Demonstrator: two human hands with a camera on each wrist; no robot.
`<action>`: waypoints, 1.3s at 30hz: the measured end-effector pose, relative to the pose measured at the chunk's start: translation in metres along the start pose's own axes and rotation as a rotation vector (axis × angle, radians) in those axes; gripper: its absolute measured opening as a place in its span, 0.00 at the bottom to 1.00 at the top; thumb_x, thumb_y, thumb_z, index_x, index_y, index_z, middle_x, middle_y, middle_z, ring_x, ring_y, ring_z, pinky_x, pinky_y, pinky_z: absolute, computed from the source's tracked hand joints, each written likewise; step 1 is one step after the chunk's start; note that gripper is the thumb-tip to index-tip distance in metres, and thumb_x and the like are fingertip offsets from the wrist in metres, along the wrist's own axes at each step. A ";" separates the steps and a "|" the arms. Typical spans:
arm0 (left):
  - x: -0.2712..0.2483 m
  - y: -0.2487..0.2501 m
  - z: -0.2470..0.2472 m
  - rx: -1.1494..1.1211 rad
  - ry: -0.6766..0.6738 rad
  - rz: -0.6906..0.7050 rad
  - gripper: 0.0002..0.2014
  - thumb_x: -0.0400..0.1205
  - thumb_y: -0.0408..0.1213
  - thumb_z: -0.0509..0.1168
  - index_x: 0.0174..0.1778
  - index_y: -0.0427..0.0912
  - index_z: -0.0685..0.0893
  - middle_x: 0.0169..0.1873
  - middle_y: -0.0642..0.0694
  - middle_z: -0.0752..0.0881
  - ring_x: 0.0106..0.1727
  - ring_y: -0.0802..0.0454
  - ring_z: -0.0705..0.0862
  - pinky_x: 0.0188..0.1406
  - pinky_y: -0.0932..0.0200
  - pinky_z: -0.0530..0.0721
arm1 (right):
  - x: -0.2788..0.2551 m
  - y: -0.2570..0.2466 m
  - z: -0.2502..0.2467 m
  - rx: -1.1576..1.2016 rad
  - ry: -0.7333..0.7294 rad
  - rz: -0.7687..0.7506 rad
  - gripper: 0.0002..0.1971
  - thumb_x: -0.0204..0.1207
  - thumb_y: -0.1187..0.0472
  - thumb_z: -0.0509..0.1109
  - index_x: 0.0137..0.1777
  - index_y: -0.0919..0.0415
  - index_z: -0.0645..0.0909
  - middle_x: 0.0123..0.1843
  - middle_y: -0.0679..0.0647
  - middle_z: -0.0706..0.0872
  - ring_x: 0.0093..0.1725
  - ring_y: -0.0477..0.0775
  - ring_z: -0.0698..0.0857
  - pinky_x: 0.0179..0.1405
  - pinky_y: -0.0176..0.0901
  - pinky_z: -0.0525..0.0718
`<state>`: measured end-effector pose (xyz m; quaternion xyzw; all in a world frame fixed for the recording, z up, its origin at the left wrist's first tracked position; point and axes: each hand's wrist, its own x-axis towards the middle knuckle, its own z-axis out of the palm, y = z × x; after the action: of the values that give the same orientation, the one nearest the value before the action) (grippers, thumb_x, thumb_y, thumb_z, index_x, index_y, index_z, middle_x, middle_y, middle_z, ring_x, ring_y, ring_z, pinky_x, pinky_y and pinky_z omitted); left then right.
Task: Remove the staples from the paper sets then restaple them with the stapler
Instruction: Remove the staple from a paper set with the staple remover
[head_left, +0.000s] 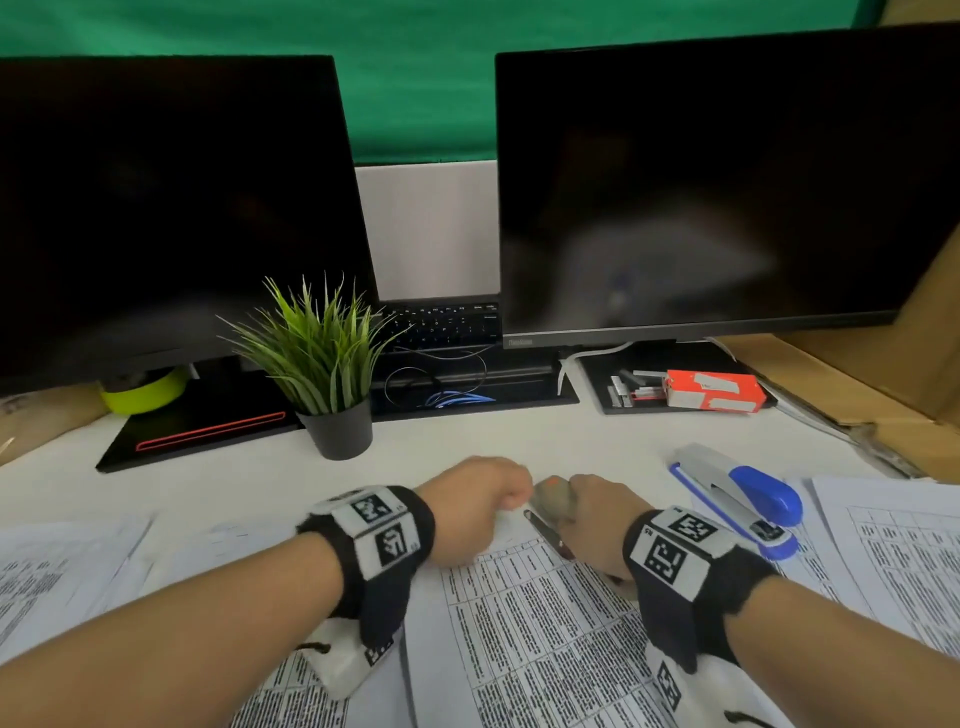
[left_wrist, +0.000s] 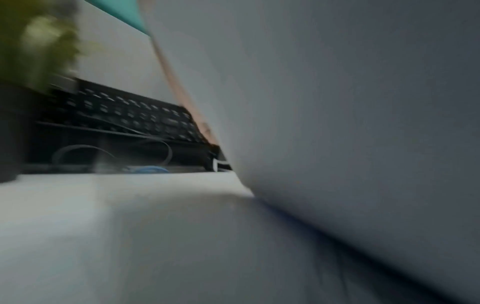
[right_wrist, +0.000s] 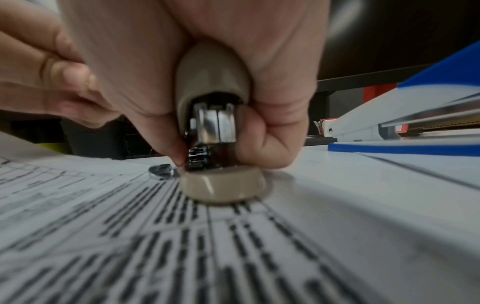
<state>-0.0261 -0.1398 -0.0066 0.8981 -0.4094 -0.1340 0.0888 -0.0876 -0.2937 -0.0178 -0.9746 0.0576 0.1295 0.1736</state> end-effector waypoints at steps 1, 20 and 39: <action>-0.004 -0.003 -0.004 -0.024 0.037 -0.005 0.19 0.69 0.14 0.53 0.34 0.47 0.63 0.41 0.51 0.69 0.43 0.51 0.68 0.41 0.62 0.69 | -0.002 -0.001 -0.002 0.002 -0.008 0.007 0.10 0.84 0.51 0.54 0.51 0.56 0.70 0.60 0.57 0.79 0.60 0.59 0.80 0.63 0.51 0.78; -0.064 -0.018 0.038 0.088 0.114 -0.229 0.16 0.82 0.25 0.59 0.58 0.45 0.86 0.57 0.44 0.83 0.56 0.46 0.82 0.52 0.62 0.76 | -0.008 -0.030 0.011 -0.020 -0.040 -0.066 0.08 0.79 0.53 0.59 0.52 0.56 0.75 0.48 0.51 0.82 0.49 0.53 0.83 0.44 0.41 0.78; -0.086 0.018 0.037 0.172 -0.079 -0.305 0.43 0.63 0.76 0.68 0.53 0.37 0.82 0.51 0.49 0.70 0.52 0.50 0.64 0.62 0.47 0.77 | -0.003 -0.058 0.018 -0.187 -0.069 -0.125 0.11 0.82 0.59 0.58 0.62 0.58 0.70 0.47 0.52 0.70 0.50 0.56 0.77 0.48 0.43 0.74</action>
<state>-0.1048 -0.0884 -0.0222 0.9480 -0.2816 -0.1458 -0.0259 -0.0853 -0.2325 -0.0149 -0.9832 -0.0214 0.1567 0.0916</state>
